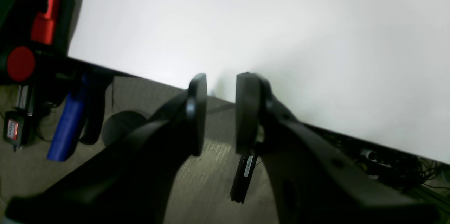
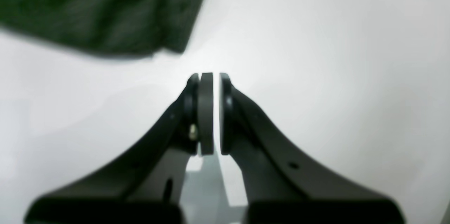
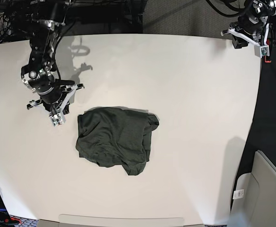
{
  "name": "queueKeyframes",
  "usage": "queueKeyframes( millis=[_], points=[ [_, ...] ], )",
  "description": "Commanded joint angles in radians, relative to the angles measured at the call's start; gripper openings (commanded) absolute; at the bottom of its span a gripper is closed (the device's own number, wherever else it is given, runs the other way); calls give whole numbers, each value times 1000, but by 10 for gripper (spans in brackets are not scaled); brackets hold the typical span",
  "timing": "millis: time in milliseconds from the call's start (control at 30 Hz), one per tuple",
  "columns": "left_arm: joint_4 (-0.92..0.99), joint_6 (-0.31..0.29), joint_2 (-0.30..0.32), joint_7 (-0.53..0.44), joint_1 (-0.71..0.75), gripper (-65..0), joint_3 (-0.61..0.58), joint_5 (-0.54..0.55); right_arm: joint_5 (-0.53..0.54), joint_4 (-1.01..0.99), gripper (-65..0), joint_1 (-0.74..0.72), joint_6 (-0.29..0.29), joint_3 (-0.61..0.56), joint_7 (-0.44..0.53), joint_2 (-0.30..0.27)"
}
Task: Fold the T-shirt properly
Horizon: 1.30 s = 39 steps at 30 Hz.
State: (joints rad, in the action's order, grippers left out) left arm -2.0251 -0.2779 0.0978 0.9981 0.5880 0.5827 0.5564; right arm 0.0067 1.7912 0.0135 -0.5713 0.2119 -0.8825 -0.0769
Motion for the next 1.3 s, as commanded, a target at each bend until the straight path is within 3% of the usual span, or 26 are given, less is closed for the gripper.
queueKeyframes(
  millis=[0,300,633,1267],
  points=[
    [-16,-2,9,-11,7,-517,3,6,17,45,-636,19,4,4,16,-8],
    [-16,-2,6,32,49,-517,7,7,62,227,-636,288,4,4,16,-5],
    [-16,-2,6,29,158,-517,1,7,249,235,-637,504,4,39,16,-14],
    [5,-2,6,32,310,-517,-42,7,256,230,-637,873,9,45,23,-42]
  ],
)
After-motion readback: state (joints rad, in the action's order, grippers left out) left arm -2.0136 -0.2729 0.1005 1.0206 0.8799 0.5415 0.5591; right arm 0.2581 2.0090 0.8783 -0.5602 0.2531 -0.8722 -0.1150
